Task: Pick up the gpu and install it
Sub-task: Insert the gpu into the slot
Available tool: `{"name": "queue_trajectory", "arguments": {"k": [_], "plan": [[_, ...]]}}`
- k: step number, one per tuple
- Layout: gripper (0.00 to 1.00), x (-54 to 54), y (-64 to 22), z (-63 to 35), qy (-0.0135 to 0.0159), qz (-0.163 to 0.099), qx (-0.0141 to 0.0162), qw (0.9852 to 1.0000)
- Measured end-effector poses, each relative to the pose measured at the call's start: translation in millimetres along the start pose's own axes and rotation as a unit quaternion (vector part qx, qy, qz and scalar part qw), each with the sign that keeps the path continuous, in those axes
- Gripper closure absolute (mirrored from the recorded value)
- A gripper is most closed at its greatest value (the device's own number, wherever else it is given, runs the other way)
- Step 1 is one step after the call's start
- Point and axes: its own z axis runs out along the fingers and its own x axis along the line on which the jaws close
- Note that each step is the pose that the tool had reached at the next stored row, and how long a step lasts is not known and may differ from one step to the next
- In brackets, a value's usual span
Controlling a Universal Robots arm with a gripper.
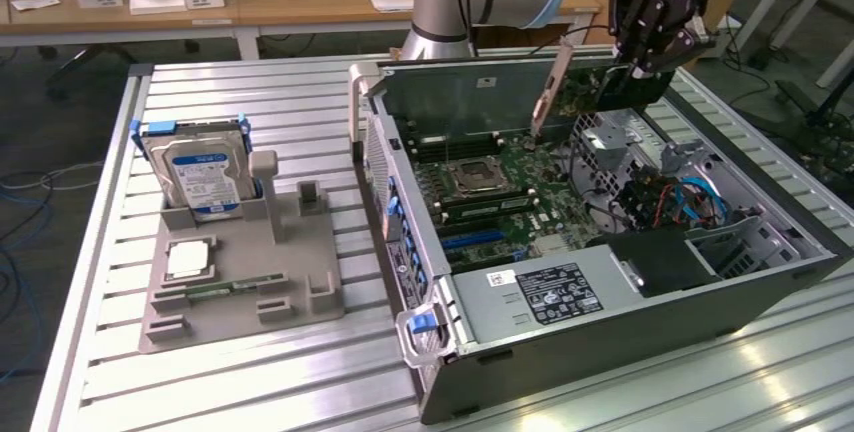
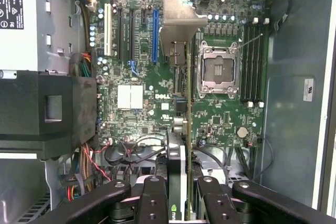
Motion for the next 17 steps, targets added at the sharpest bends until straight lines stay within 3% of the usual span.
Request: {"name": "queue_trajectory", "arguments": {"k": [5,17], "plan": [[0.73,-0.1,3.6,0.1,-0.0001,0.001,0.0001,1.0],[0.73,-0.1,29.2,0.8,0.0,0.008,0.0007,1.0]]}}
